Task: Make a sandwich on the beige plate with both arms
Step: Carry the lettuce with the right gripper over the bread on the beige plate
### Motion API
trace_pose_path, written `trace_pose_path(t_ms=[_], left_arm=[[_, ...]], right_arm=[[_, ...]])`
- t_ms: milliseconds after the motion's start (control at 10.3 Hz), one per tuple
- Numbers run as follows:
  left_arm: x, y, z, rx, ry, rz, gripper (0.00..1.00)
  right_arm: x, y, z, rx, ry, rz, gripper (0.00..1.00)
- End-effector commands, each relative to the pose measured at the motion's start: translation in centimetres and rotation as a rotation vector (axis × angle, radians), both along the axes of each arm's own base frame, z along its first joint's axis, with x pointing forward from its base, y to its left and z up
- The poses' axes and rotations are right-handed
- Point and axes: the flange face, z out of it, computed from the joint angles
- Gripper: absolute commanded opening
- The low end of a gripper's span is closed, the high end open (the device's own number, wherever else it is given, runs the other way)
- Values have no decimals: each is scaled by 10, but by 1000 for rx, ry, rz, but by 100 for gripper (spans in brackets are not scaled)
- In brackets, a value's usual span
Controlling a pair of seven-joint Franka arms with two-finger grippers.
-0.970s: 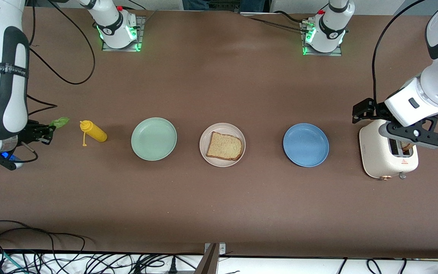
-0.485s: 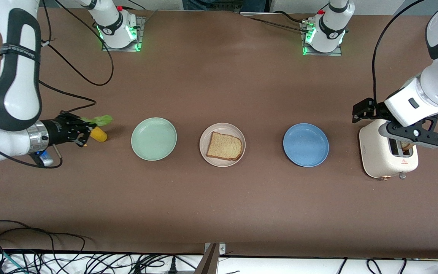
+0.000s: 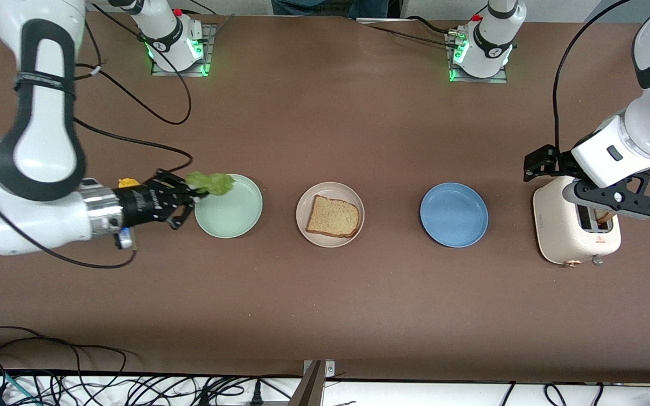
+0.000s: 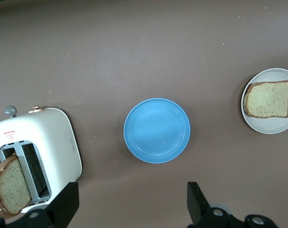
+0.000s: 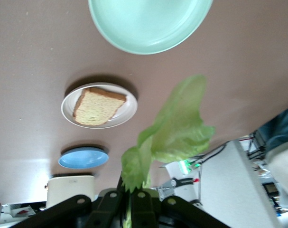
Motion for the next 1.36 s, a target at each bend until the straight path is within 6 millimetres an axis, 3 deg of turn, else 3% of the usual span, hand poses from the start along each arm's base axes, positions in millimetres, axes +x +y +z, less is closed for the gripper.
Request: trace_pose_path(t_ms=[0,194,485,873,1261], left_arm=[[-4,9,4,28,1,16,100],[-4,9,4,28,1,16,100],[-4,11,4,28,1,19,100],[-4,11,4,28,1,19,100],[-4,11,4,28,1,19,100]], right_arm=[[3,63,-18,-40,-15,-75,0],[3,113,-55,-25,-18,-152,0],[-6,159,-102,16,65,-227,0],[-21,205,-158,21,85,-305,0],[-25,219,-185,13,47,-368,0]])
